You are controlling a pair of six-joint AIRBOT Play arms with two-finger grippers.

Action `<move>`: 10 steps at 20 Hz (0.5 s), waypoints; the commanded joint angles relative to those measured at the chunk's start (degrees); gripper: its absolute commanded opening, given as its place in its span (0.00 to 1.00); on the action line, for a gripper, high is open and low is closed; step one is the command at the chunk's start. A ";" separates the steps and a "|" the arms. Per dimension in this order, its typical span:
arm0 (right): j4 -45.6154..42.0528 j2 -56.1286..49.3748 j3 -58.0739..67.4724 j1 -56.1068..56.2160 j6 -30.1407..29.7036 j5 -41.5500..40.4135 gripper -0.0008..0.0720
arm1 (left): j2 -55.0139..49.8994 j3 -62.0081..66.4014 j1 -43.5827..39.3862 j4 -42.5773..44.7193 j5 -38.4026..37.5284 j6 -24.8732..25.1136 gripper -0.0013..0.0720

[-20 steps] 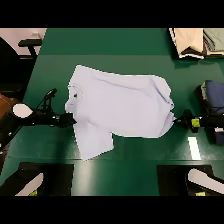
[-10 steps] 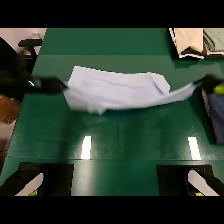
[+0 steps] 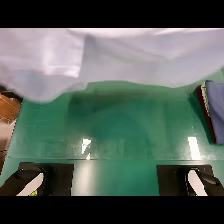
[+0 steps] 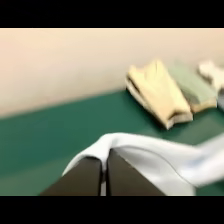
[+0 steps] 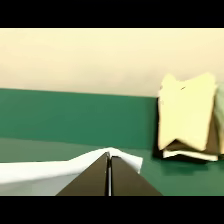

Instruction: Fold the shirts.

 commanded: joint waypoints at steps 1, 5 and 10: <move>-8.46 0.42 10.01 0.04 3.87 6.86 0.03 | 2.51 5.73 0.00 4.26 4.00 -1.77 0.05; -8.81 -7.23 19.58 0.04 4.22 17.66 0.03 | 2.47 1.40 0.00 5.44 1.07 -2.25 0.05; -8.57 -18.69 12.57 3.41 4.98 21.46 0.03 | -1.33 -22.21 0.00 7.23 -1.92 -2.69 0.05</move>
